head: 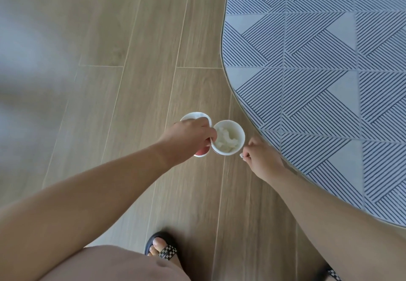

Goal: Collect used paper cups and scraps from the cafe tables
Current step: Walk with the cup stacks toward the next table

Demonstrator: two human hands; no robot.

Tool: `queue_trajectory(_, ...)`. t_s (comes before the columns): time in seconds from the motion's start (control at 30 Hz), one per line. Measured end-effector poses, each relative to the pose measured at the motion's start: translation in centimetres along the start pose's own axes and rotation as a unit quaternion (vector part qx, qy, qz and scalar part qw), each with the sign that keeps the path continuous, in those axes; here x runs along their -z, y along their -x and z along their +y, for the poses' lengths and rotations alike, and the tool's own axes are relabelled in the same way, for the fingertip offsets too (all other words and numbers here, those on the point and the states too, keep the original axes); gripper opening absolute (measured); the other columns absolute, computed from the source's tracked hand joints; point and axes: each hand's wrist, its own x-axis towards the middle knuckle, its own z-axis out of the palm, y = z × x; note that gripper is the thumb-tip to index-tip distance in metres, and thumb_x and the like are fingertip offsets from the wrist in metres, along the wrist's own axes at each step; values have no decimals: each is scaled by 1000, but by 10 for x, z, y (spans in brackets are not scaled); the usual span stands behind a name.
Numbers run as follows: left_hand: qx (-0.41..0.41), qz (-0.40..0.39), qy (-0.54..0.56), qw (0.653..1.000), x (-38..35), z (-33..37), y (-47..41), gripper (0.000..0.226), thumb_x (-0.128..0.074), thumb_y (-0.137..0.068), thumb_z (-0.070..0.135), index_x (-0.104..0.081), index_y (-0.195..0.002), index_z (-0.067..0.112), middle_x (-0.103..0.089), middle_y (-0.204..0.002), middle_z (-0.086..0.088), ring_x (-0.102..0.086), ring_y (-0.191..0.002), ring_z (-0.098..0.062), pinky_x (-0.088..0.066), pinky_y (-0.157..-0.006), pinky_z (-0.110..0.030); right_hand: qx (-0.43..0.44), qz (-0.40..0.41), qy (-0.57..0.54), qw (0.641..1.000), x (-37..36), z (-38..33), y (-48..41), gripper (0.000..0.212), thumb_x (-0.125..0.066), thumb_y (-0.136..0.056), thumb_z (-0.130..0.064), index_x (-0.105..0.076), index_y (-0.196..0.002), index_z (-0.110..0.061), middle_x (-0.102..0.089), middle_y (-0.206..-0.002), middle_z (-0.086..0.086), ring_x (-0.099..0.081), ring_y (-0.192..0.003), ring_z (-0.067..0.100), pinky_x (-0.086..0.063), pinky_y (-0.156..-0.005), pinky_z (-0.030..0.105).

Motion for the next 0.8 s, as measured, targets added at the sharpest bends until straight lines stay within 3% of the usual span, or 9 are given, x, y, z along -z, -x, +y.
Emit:
queue_trajectory(0.13, 18, -19, 1, 1000, -1, -5, 0, 20, -45, -93, 26, -62, -103, 29, -57, -105, 8, -50, -77, -13, -50, -65, -35, -26, 28, -58, 998, 8, 1, -1, 23, -50, -93, -28, -61, -82, -11, -52, -96, 2, -55, -78, 17, -47, -63, 31)
queue_trajectory(0.27, 55, -17, 15, 998, 3, -9, -2, 18, -46, -93, 27, -62, -101, 29, -57, -103, 9, -50, -79, -13, -51, -66, -35, -62, 193, -196, 959, 44, -14, -19, 20, -53, -91, -33, -61, -84, -16, -53, -91, -3, -53, -75, 12, -45, -64, 29)
queue_trajectory(0.37, 78, -10, 21, 997, 7, -10, -4, 18, -46, -93, 26, -62, -102, 28, -56, -100, 6, -53, -81, -16, -49, -64, -33, -23, 293, -274, 916, 76, -37, -28, 11, -60, -86, -27, -60, -82, -17, -59, -86, -1, -53, -72, 10, -46, -63, 24)
queue_trajectory(0.43, 91, -8, 35, 995, 9, -12, -4, 18, -48, -93, 25, -62, -103, 27, -56, -100, 5, -56, -87, -19, -47, -64, -31, 19, 288, -310, 906, 87, -54, -27, 7, -62, -85, -26, -61, -81, -20, -63, -82, -5, -55, -70, 7, -46, -62, 19)
queue_trajectory(0.63, 100, 15, 58, 993, 16, -13, -3, 18, -51, -92, 23, -65, -104, 24, -59, -102, 1, -57, -90, -21, -49, -71, -35, 70, 179, -261, 946, 84, -72, -22, 8, -64, -82, -17, -67, -89, -20, -59, -80, -17, -52, -66, -1, -38, -61, 5)
queue_trajectory(0.8, 95, 16, 50, 994, 36, -10, 1, 19, -49, -93, 23, -64, -105, 24, -58, -103, 2, -57, -92, -20, -48, -70, -32, 70, 199, -222, 952, 111, -76, -15, 18, -63, -82, -10, -67, -98, -16, -68, -94, -7, -61, -85, 10, -47, -77, 21)
